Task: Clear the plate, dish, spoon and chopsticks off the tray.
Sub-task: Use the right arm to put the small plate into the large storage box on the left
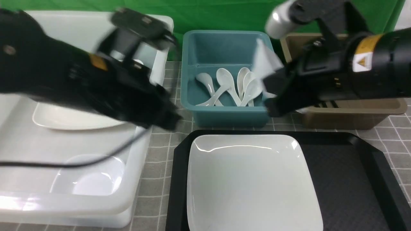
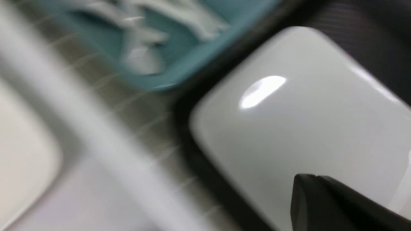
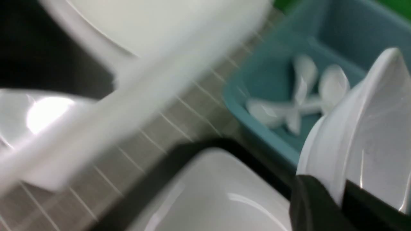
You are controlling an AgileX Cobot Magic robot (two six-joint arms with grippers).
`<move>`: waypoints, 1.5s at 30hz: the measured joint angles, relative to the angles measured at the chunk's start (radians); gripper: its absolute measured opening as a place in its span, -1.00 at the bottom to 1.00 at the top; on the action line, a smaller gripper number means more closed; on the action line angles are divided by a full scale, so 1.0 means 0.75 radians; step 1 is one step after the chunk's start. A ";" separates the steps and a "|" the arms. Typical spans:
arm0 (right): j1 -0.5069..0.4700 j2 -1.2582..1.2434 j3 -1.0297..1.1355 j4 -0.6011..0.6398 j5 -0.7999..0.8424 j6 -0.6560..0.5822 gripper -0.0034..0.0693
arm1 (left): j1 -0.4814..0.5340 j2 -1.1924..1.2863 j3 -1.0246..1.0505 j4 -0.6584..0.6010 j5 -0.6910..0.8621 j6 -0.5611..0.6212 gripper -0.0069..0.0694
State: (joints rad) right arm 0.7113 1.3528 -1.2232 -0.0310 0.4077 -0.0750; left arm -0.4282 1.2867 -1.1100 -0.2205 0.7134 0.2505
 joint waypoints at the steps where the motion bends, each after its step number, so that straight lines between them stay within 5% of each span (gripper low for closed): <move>1: 0.039 0.019 -0.030 0.002 -0.022 -0.003 -0.75 | 0.062 -0.027 -0.003 0.056 0.008 -0.062 -0.81; 10: 0.322 0.452 -0.540 0.009 -0.052 -0.020 -0.75 | 0.704 -0.256 -0.006 0.074 0.241 -0.260 -0.81; 16: 0.435 0.827 -0.903 0.013 0.094 -0.020 -0.75 | 0.893 -0.328 0.003 0.054 0.344 -0.227 -0.81; 29: 0.519 1.152 -1.061 0.068 0.292 -0.022 -0.65 | 0.902 -0.364 0.096 -0.102 0.297 -0.103 -0.81; 34: 0.525 1.164 -1.068 0.081 0.283 -0.023 -0.38 | 0.902 -0.364 0.096 -0.115 0.293 -0.082 -0.81; 42: 0.521 1.072 -1.075 0.069 0.494 0.007 0.45 | 0.882 -0.364 0.096 -0.133 0.302 -0.060 -0.81; 45: 0.521 1.015 -1.075 0.069 0.580 0.006 0.53 | 0.852 -0.364 0.096 -0.135 0.303 -0.057 -0.81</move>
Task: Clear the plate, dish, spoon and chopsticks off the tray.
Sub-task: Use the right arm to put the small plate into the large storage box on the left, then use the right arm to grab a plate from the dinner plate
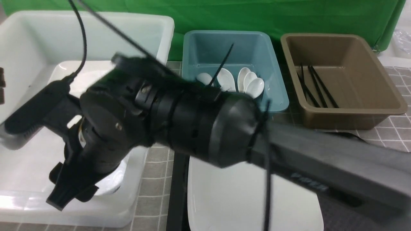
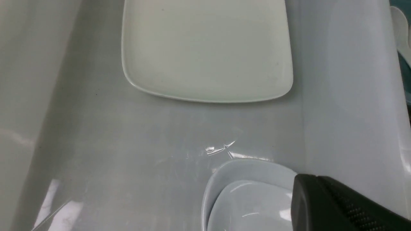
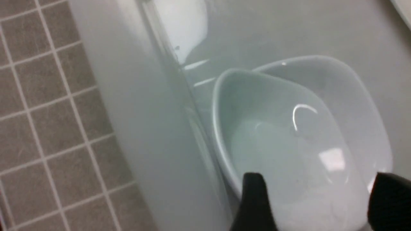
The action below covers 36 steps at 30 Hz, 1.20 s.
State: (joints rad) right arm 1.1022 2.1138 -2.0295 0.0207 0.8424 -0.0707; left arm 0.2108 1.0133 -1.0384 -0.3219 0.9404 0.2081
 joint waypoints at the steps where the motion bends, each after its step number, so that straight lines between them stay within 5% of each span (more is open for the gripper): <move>1: 0.000 -0.055 0.000 -0.019 0.090 -0.007 0.55 | -0.032 0.000 0.000 -0.003 0.000 0.008 -0.81; 4: 0.000 -0.153 0.000 -0.129 0.244 -0.023 0.48 | -0.093 0.000 0.000 -0.004 0.000 0.025 -0.81; 8: -0.007 -0.285 0.015 -0.410 0.429 -0.018 0.10 | -0.204 0.000 0.000 -0.004 0.000 0.045 -0.81; 10: -0.063 -0.391 0.077 -0.503 0.433 0.020 -0.31 | -0.337 0.001 0.000 -0.005 0.012 0.083 -0.81; 14: -0.214 -0.560 0.216 -0.431 0.433 0.114 -0.77 | -0.486 0.021 0.000 0.044 0.022 0.088 -0.81; 21: -0.433 -0.797 0.565 -0.306 0.433 0.146 -0.82 | -0.512 0.227 0.000 0.212 0.126 -0.080 -0.81; 36: -0.580 -0.954 0.784 -0.302 0.408 0.141 -0.82 | -0.358 0.684 0.000 0.159 0.059 -0.097 -0.81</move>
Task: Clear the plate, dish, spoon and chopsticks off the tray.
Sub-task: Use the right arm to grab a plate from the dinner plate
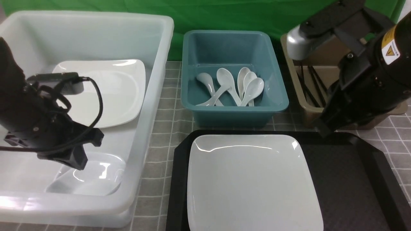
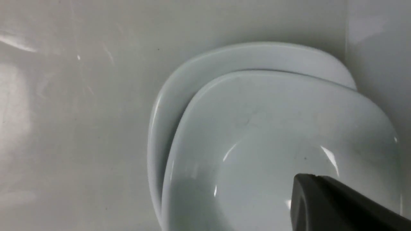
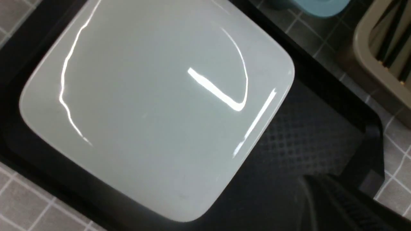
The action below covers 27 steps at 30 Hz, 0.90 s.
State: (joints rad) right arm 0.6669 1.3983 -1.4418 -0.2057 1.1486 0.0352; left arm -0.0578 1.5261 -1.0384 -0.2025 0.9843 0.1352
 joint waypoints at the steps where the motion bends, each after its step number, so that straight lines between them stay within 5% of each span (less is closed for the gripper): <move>1: -0.006 0.000 0.000 0.000 -0.015 0.000 -0.82 | 0.000 0.025 0.000 0.000 -0.009 0.000 -0.81; 19: -0.008 0.000 0.000 -0.001 -0.098 -0.036 -0.80 | 0.008 0.333 -0.002 -0.008 -0.579 -0.003 -0.81; 27: -0.008 0.000 0.000 0.001 -0.098 -0.035 -0.80 | 0.008 0.217 -0.027 -0.026 -0.511 -0.001 -0.81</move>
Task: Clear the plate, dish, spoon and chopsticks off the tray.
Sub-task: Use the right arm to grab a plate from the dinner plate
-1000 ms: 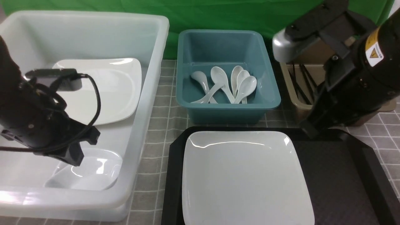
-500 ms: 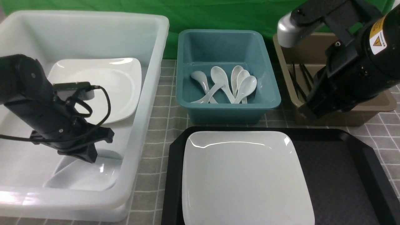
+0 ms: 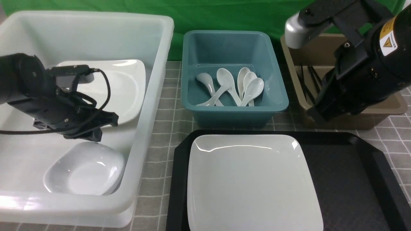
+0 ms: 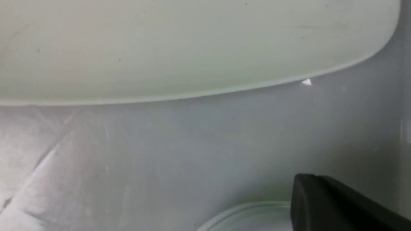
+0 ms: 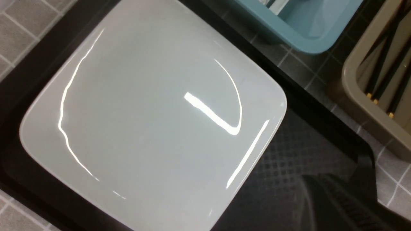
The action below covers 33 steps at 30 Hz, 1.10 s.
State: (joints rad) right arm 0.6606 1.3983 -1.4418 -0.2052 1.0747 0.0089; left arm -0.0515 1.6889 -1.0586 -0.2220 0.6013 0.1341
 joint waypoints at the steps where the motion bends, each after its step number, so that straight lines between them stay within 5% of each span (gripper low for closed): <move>1: 0.000 0.000 0.000 0.000 0.000 0.000 -0.80 | 0.000 -0.023 0.000 0.000 0.015 0.000 -0.81; 15: -0.011 0.000 0.000 0.024 0.027 0.000 -0.80 | -0.042 -0.279 0.010 -0.139 0.306 0.107 -0.81; 20: -0.238 -0.003 0.029 0.027 0.078 0.035 -0.86 | -0.099 -0.481 0.011 -0.148 0.328 0.134 -0.81; 25: -0.475 -0.003 0.190 0.258 0.070 -0.064 -0.86 | -0.192 -0.627 0.012 -0.181 0.344 0.144 -0.81; 27: -0.588 -0.004 0.391 0.524 -0.034 -0.203 -0.86 | -0.278 -0.703 0.035 -0.195 0.352 0.149 -0.81; 33: -0.667 -0.004 0.851 0.925 -0.433 -0.353 -0.72 | -0.395 -0.782 0.169 -0.203 0.372 0.116 -0.81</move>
State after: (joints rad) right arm 0.1600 1.3956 -0.8037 0.4888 0.7501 -0.2559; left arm -0.3481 1.1021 -0.9320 -0.3741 0.8800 0.2215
